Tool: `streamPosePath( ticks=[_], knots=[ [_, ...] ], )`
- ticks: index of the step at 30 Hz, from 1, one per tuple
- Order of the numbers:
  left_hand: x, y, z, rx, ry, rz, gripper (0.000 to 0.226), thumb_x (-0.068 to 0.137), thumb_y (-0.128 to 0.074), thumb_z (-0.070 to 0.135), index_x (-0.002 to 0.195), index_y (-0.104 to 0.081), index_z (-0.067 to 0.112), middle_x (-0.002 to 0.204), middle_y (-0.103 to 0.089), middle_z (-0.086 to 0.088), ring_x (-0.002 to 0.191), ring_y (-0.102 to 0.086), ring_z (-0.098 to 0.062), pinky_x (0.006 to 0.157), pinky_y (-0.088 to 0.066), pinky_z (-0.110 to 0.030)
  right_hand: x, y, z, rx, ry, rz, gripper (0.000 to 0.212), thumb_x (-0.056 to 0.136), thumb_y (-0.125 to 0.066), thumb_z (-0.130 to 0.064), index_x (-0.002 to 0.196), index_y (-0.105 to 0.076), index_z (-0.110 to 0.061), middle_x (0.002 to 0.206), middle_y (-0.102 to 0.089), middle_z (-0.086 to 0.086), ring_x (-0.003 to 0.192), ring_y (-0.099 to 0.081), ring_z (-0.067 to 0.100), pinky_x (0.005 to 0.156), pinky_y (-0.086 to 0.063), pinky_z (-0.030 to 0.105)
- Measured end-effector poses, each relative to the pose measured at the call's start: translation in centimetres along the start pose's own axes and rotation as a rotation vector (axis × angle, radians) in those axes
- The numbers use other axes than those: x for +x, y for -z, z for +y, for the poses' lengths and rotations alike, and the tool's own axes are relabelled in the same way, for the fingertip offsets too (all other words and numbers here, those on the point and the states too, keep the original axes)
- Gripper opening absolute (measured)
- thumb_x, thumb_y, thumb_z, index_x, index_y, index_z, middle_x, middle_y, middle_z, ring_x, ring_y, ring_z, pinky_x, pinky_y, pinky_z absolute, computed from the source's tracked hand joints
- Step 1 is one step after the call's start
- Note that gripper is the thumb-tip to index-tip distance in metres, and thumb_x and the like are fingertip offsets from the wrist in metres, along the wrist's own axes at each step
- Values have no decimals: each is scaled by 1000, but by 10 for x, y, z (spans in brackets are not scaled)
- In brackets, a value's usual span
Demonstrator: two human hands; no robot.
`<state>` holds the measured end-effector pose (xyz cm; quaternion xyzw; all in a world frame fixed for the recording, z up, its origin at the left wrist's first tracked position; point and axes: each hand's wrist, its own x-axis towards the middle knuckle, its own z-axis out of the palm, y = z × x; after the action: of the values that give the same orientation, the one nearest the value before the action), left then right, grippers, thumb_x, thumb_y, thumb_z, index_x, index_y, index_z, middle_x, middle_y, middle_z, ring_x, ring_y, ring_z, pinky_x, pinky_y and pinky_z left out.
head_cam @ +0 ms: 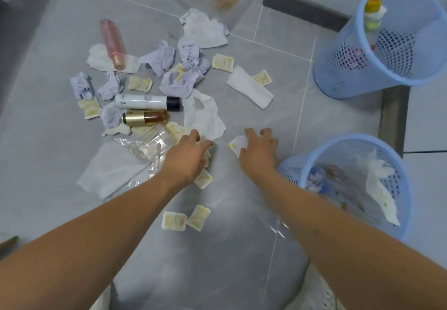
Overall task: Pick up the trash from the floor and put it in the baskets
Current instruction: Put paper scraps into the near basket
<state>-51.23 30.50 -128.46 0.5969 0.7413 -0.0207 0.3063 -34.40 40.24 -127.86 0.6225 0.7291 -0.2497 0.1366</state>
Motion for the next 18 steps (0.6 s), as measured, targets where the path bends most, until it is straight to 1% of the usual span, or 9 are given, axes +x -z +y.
streamPosePath(
  ticks=[2, 3, 5, 8, 11, 13, 15, 17, 18],
  knots=[
    [11, -15, 1, 59, -45, -4, 46, 90, -64, 23, 134, -53, 29, 124, -45, -6, 108, -53, -29, 73, -57, -43, 7, -12, 1, -32, 7, -5, 43, 94, -61, -15, 134, -48, -25, 137, -32, 12, 120, -37, 36, 77, -38, 36],
    [14, -22, 2, 70, -63, -1, 42, 88, -65, 20, 128, -56, 26, 120, -44, -7, 104, -52, -30, 68, -56, -42, 8, -18, 2, -41, 12, -1, 42, 93, -62, -14, 131, -49, -24, 134, -35, 12, 118, -38, 36, 74, -37, 36],
    [16, -33, 3, 46, -109, 16, 29, 86, -64, 15, 115, -59, 19, 110, -42, -7, 95, -50, -29, 57, -48, -38, 7, -25, 2, -35, 22, 18, 39, 91, -62, -12, 126, -49, -23, 130, -37, 11, 115, -38, 34, 69, -38, 36],
    [12, -40, 3, -17, -171, 72, 11, 87, -65, 12, 96, -59, 13, 97, -42, -6, 84, -49, -27, 52, -34, -34, 5, -27, 1, -18, 53, 16, 37, 92, -59, -11, 126, -49, -23, 129, -39, 11, 114, -38, 34, 68, -37, 36],
    [5, -36, 4, -95, -153, 116, 15, 85, -68, 8, 96, -60, 15, 94, -43, -2, 78, -47, -22, 55, -33, -31, -5, -17, -2, 19, 85, 14, 36, 92, -60, -11, 126, -52, -21, 126, -42, 8, 114, -41, 32, 68, -35, 35],
    [-4, -19, 12, -176, -123, 145, 15, 87, -69, 10, 99, -61, 16, 94, -45, 1, 73, -47, -19, 55, -39, -33, -20, -4, -5, 54, 125, 51, 32, 93, -60, -13, 124, -54, -19, 122, -45, 7, 111, -43, 31, 67, -35, 35],
    [-16, 5, 24, -235, -112, 179, 13, 90, -70, 15, 100, -61, 18, 93, -48, 4, 71, -52, -19, 56, -45, -36, -41, 14, -10, 125, 175, 103, 26, 95, -60, -16, 121, -56, -17, 118, -49, 6, 109, -46, 30, 68, -39, 35],
    [-31, 37, 40, -233, -124, 205, 11, 92, -70, 24, 99, -62, 20, 91, -51, 6, 70, -55, -19, 55, -45, -34, -66, 42, -15, 220, 220, 143, 23, 96, -60, -18, 119, -58, -15, 115, -52, 6, 105, -49, 28, 73, -46, 37],
    [-38, 54, 49, -223, -130, 219, 13, 92, -70, 29, 98, -63, 21, 89, -53, 6, 68, -55, -19, 54, -44, -33, -79, 58, -17, 279, 246, 165, 23, 96, -61, -19, 118, -58, -14, 113, -53, 5, 102, -50, 28, 75, -49, 40]
  ],
)
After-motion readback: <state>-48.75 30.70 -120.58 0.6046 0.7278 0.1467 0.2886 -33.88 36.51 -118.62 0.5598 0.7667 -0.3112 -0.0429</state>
